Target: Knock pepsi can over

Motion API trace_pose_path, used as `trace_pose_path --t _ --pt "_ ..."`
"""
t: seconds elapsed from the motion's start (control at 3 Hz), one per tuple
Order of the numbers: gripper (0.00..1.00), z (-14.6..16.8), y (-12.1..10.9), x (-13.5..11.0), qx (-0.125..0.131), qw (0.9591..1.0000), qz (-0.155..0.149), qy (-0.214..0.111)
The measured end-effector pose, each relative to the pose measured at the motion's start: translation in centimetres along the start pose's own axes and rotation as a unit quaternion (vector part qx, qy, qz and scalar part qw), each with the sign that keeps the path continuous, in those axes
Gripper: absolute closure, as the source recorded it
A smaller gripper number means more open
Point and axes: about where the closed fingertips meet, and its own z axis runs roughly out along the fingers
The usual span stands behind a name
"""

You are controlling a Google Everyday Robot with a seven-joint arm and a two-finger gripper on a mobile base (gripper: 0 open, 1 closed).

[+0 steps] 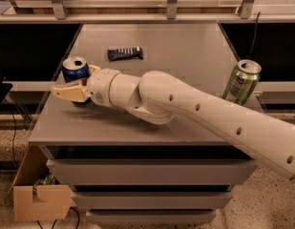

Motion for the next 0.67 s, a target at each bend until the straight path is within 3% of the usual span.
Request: trace_pose_path --t 0.33,0.67 --pt "0.87 0.0 0.0 0.0 0.0 1.0 0.0 0.0" --pt "1.0 -2.1 -1.3 -0.7 0.001 0.9996 -0.028 0.008"
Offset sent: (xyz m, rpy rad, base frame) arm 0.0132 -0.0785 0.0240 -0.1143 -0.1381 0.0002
